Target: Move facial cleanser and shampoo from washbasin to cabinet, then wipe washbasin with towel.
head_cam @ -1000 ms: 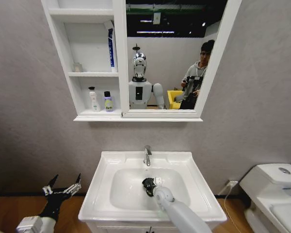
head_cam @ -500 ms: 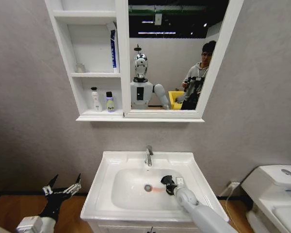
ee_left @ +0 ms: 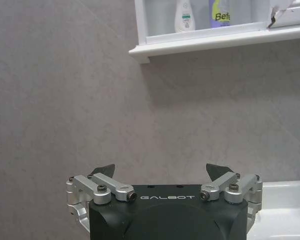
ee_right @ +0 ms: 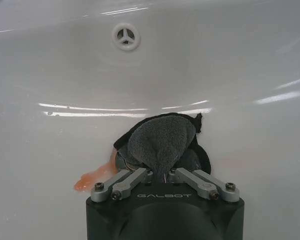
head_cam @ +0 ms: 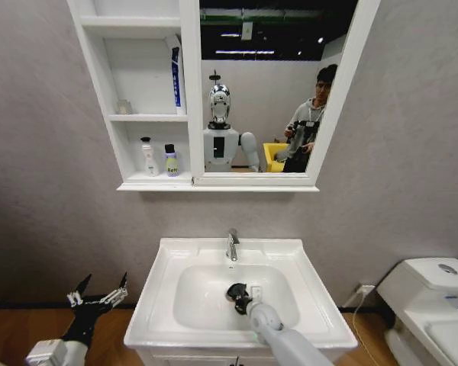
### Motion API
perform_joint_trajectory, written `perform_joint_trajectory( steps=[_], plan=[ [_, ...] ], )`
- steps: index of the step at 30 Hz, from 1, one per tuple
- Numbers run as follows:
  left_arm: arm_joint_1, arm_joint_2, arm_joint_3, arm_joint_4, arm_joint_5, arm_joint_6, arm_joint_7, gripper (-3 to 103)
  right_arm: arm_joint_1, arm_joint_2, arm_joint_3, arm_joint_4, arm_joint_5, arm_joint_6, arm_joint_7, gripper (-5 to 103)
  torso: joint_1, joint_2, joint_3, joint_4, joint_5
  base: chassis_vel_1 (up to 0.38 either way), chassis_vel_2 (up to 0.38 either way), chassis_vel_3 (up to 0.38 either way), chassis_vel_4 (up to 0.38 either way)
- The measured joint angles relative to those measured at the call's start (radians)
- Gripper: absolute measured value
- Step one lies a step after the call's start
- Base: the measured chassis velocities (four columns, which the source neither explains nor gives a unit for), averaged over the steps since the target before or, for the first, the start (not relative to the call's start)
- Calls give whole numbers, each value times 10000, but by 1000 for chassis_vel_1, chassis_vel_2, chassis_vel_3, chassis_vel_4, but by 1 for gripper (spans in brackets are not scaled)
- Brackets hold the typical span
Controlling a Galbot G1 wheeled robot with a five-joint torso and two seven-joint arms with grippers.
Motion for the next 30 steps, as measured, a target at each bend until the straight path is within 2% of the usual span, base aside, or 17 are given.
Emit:
perform_joint_trajectory(
  steps=[1,2,3,4,5,7,10,12,14,18,23,28,30],
  plan=[
    [-3,0,1,2,0,0,-1,100,99,78,-122,-14,48,83,-136,8,1,-2,1,0,2,-86,-57,-44,-19],
    [-6,0,7,-1,-2,0,10,100,164,205,-286,-6,141,168,-356,8,1,-4,4,37,33,-86,-50,-21,-19],
    [1,0,2,-1,0,0,2,100,225,242,-330,-7,176,228,-467,8,2,-5,6,50,53,-26,-50,85,27],
    [1,0,2,-1,0,0,2,100,225,242,-330,-7,176,228,-467,8,2,-5,6,50,53,-26,-50,85,27],
    [2,-2,3,1,-1,2,3,100,318,246,-355,-12,182,327,-558,8,4,-6,6,44,18,67,96,85,41],
    [-1,-1,0,1,0,1,0,100,362,266,-391,-8,179,410,-658,8,6,-6,5,47,18,67,44,92,41],
    [0,-1,0,0,0,1,-1,100,389,236,-386,38,172,691,-953,8,5,-6,1,24,13,19,34,8,-11],
    [-1,-1,0,1,0,1,0,100,383,233,-376,39,174,763,-1038,8,4,-4,1,23,12,0,0,0,0],
    [0,-1,0,0,0,1,0,100,274,244,-343,36,87,1025,-1465,8,0,-1,-2,26,15,0,0,0,0],
    [0,-1,0,0,0,1,0,100,81,226,-274,-9,-218,974,-1547,8,-1,0,-3,26,17,0,0,0,0],
    [0,0,-1,0,0,-2,0,100,-351,-19,23,153,-552,683,-1173,8,-2,3,-7,25,14,0,0,0,0],
    [-1,-1,0,0,0,-2,1,100,-691,-506,486,399,-1323,470,-302,8,-5,8,-10,27,4,0,0,0,0],
    [-1,0,1,0,0,-2,1,100,-762,-662,577,476,-1427,414,-130,8,-5,8,-9,27,15,0,0,0,0]
  ],
)
